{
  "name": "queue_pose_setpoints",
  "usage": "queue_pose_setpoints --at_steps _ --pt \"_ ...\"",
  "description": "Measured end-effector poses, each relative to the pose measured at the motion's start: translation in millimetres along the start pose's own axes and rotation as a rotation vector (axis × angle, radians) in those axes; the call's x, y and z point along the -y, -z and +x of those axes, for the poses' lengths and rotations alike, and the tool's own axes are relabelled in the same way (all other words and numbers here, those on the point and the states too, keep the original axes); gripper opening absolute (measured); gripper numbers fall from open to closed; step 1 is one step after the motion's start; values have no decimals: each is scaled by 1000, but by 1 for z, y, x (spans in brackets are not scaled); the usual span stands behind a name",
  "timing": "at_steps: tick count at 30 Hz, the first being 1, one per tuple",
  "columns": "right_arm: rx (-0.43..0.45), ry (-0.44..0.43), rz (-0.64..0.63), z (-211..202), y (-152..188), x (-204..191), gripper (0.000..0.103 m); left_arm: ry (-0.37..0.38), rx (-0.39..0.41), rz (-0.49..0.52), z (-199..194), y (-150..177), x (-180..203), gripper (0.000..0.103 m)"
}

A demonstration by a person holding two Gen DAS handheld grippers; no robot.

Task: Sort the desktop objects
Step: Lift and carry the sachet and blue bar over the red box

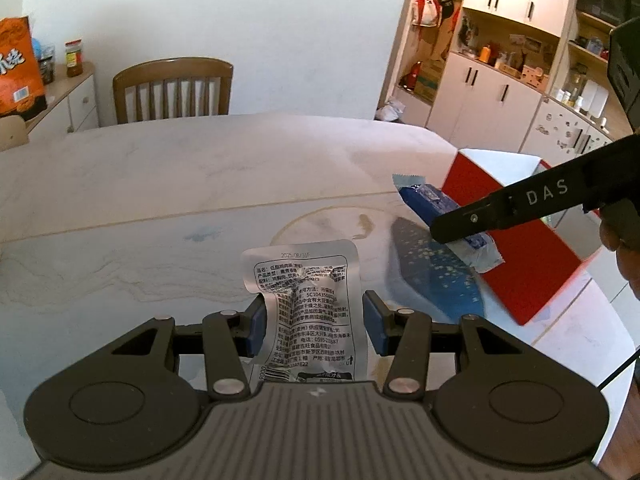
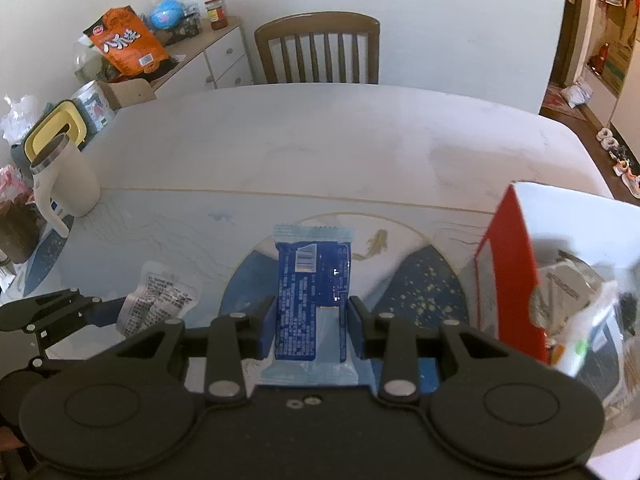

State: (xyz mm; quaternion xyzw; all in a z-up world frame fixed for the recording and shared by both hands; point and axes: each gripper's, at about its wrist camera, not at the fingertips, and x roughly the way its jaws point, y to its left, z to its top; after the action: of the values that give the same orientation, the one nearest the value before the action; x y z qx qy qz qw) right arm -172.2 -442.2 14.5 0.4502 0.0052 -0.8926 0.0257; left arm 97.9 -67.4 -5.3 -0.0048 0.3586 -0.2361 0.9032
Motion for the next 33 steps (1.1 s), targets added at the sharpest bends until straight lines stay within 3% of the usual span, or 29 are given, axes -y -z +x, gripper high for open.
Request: queue_pose_setpoints --at_steps 14,33 --pt "68 12 57 -50 13 60 36 54 52 54 -5 -35 69 47" --pt "98 25 108 -89 34 165 36 95 69 99 33 -67 178 47"
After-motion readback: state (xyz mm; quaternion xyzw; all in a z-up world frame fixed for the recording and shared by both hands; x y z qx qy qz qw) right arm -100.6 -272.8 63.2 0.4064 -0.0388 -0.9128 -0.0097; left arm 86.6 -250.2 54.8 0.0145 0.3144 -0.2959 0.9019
